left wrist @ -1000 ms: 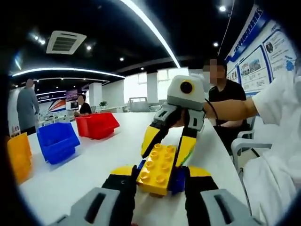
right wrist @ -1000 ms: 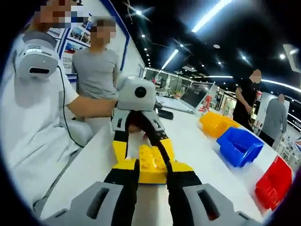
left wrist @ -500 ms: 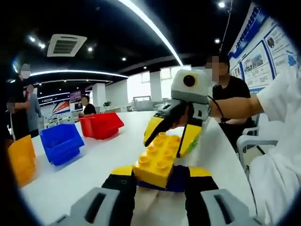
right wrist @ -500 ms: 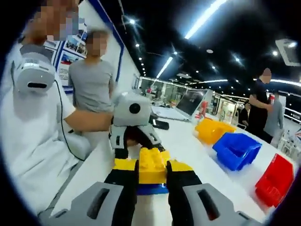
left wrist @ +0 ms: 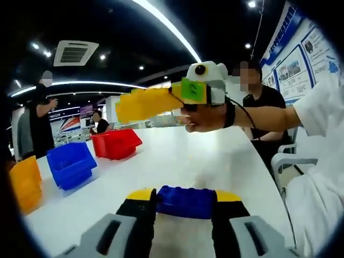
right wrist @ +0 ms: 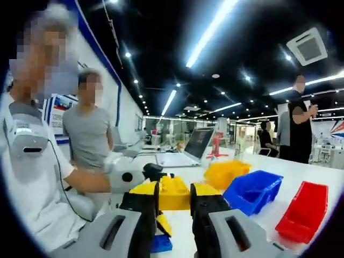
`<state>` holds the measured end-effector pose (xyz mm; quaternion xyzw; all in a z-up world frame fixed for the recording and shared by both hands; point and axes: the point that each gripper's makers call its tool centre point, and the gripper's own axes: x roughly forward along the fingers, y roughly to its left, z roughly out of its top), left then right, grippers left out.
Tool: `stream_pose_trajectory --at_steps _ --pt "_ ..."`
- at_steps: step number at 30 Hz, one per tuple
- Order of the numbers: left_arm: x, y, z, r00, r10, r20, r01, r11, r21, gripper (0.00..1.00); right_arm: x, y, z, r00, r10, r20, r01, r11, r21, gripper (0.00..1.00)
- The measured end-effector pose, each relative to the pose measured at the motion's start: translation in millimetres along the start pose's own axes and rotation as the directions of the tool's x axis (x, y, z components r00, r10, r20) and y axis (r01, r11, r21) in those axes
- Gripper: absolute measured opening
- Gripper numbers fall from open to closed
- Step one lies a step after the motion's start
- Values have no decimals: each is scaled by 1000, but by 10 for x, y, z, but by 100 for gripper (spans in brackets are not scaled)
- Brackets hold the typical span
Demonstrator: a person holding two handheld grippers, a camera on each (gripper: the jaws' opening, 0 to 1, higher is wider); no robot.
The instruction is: Take apart the toy blocks one by one and place each separated block into its matching bin, sorting the blocks by their type until all the connected pieces are disassembled and separated into the correct bins
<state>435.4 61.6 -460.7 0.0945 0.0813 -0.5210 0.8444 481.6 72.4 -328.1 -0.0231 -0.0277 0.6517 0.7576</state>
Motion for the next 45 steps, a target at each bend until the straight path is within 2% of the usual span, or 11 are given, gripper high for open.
stream_pose_trajectory --at_steps 7,13,24,31,39,40,41,42,43,44,45 --pt "2 -13 5 1000 2 1 -2 1000 3 42 342 -407 224 992 -112 -55 111 994 -19 24" --pt "7 -35 9 1000 4 2 -4 1000 4 42 860 -667 289 975 -177 -137 170 983 -66 24" --pt "-6 24 -2 1000 9 5 -9 1000 5 42 1953 -1137 156 948 -236 -213 231 972 -48 24" --pt "-14 26 -5 1000 12 5 -12 1000 5 42 2442 -1366 2 927 -278 -253 270 961 -63 24" --pt "-20 37 -9 1000 19 4 -19 1000 3 42 2687 -1663 -183 871 -388 -302 368 922 -121 25" --pt "-20 41 -10 1000 19 4 -19 1000 3 42 2657 -1727 -192 849 -431 -306 403 902 -154 25" --pt "-21 44 -11 1000 19 4 -19 1000 3 42 2628 -1755 -178 836 -462 -297 424 887 -186 33" --pt "-23 41 -11 1000 19 4 -19 1000 4 42 2660 -1723 -173 850 -444 -284 420 896 -145 63" --pt "-25 41 -11 1000 19 4 -19 1000 2 42 2723 -1607 -182 881 -388 -269 390 919 -50 86" --pt "-27 47 -12 1000 19 4 -19 1000 1 42 2743 -1527 -154 903 -353 -245 359 933 -22 97" --pt "-27 50 -12 1000 19 4 -19 1000 1 42 2672 -1533 -153 893 -370 -256 369 928 -52 90"
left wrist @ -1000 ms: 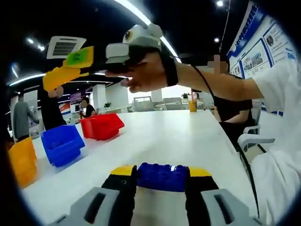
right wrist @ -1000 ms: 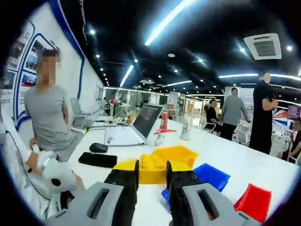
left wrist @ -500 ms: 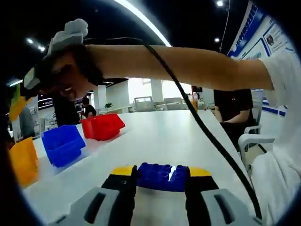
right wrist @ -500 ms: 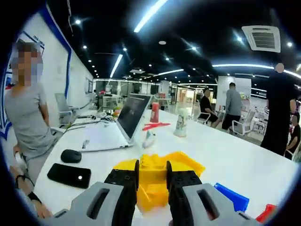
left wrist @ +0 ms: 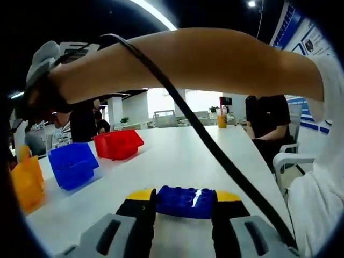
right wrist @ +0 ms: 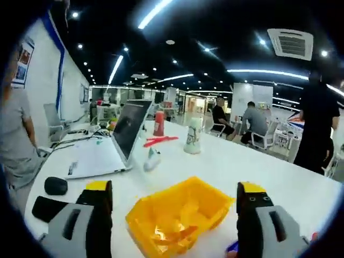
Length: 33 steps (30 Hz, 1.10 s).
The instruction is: Take apart the toy blocks one by one and place each separated block into its matching bin, sorting the blocks by their type until all the connected pieces are disassembled and separated into the correct bins
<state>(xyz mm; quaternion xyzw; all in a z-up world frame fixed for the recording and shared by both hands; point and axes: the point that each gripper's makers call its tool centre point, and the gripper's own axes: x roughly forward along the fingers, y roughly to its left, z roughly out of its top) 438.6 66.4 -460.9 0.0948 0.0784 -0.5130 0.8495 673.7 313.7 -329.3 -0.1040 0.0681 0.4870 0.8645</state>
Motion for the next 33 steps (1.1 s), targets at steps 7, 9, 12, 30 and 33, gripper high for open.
stream_pose_trajectory --at_steps 7,9,12,30,33 --pt "-6 -16 1 1000 2 1 -2 1000 1 42 -537 9 226 996 9 94 -14 998 61 68" --pt "-6 12 -2 1000 2 1 -2 1000 1 42 -758 8 270 994 15 111 -23 997 70 65" --pt "-9 67 -10 1000 3 1 -3 1000 1 42 -1110 2 322 990 30 136 -36 998 46 64" --pt "25 84 -38 999 32 -17 -32 999 28 48 -3114 -41 -226 984 9 179 -25 996 83 60" --pt "44 20 -32 1000 13 -17 -13 1000 22 60 -3239 -4 -365 985 6 175 -24 994 103 60"
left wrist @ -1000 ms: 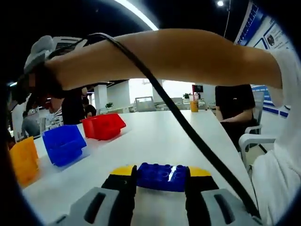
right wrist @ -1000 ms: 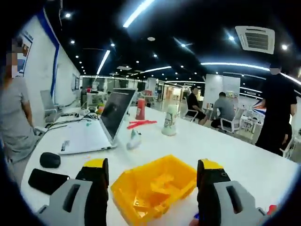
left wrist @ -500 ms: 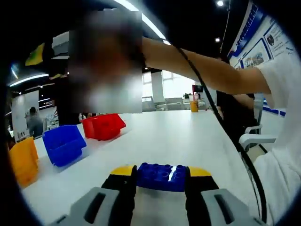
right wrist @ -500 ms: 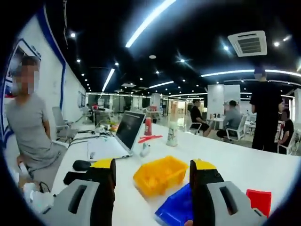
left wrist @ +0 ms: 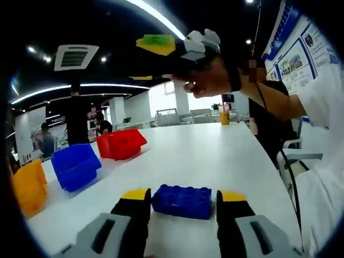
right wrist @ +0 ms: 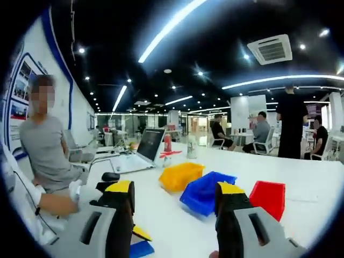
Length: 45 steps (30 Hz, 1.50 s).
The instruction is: Take apart the toy blocks one by one and place each separated block into its matching bin, sorting the blocks by their type until all the connected pieces are disassembled and separated into the correct bins
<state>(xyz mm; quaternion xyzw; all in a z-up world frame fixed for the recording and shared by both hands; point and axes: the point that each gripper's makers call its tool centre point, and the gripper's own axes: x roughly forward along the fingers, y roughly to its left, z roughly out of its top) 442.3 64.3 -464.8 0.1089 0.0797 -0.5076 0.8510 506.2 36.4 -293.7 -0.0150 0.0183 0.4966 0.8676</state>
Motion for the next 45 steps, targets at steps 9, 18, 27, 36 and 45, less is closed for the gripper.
stream_pose_trajectory --at_steps 9,18,27,36,45 --pt "27 -3 19 1000 20 1 -20 1000 -10 68 -335 213 -162 998 16 54 -18 999 46 57" --pt "66 -14 -56 998 51 -49 -53 997 -47 60 -426 385 -269 998 33 59 -36 998 52 56" --pt "23 -125 4 998 50 -25 -52 995 -82 49 -551 531 -687 988 110 -103 -116 992 -49 58" --pt "-125 13 247 994 35 107 -9 971 -237 49 -759 494 -978 974 105 -201 -117 992 -47 62" --pt "-241 352 606 988 74 133 -45 976 -211 49 -784 517 -947 974 101 -202 -114 992 -57 62"
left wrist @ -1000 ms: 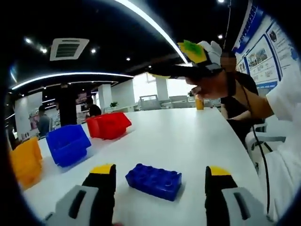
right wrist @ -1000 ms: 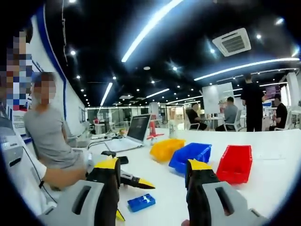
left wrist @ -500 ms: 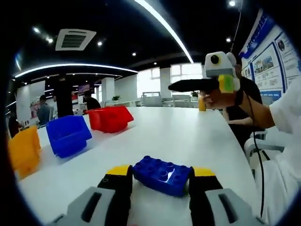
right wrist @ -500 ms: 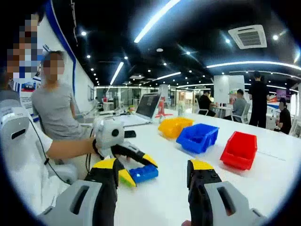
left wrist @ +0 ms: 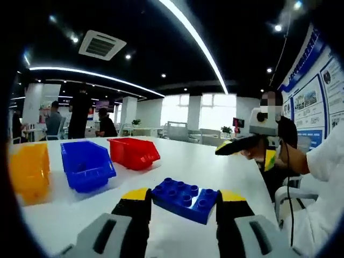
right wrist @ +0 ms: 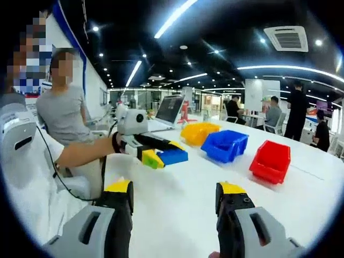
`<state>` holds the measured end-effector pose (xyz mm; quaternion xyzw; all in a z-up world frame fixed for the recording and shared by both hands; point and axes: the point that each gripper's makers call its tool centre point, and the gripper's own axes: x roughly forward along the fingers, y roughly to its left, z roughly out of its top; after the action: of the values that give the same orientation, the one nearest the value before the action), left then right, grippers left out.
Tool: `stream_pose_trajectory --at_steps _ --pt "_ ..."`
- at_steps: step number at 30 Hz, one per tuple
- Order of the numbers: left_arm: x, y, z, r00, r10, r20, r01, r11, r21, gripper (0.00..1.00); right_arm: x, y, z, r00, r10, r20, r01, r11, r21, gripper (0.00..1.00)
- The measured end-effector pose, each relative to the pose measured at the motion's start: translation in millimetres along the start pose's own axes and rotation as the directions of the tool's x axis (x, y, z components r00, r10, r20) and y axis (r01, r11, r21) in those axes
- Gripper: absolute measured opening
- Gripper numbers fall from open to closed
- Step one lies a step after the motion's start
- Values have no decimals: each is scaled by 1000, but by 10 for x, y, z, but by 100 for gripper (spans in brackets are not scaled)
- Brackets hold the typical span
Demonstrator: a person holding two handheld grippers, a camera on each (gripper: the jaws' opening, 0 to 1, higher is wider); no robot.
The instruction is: Take apart the toy blocks one by one and place each separated block into its matching bin, sorting the blocks by their type until all the connected pieces are disassembled and separated into the correct bins
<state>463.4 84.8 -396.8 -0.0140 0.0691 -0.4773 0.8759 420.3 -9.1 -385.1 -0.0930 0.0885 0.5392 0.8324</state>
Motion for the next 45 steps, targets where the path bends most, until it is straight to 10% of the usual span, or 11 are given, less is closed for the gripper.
stream_pose_trajectory --at_steps 12,21,29,32,45 --pt "354 1303 508 964 258 -70 -255 966 47 49 -67 -60 83 999 -43 4 43 999 20 60" --pt "474 2091 557 897 429 -108 -426 903 51 49 -80 -62 103 998 -57 6 57 998 27 59" --pt "597 2301 458 865 490 -108 -481 871 102 50 -51 -113 59 998 -61 -5 61 997 37 59" --pt "691 2279 443 875 476 -88 -469 878 91 96 -56 -129 49 998 -63 -5 64 997 36 59" --pt "69 1796 606 879 477 -13 -472 873 125 79 -280 -370 73 981 -189 55 184 979 87 59"
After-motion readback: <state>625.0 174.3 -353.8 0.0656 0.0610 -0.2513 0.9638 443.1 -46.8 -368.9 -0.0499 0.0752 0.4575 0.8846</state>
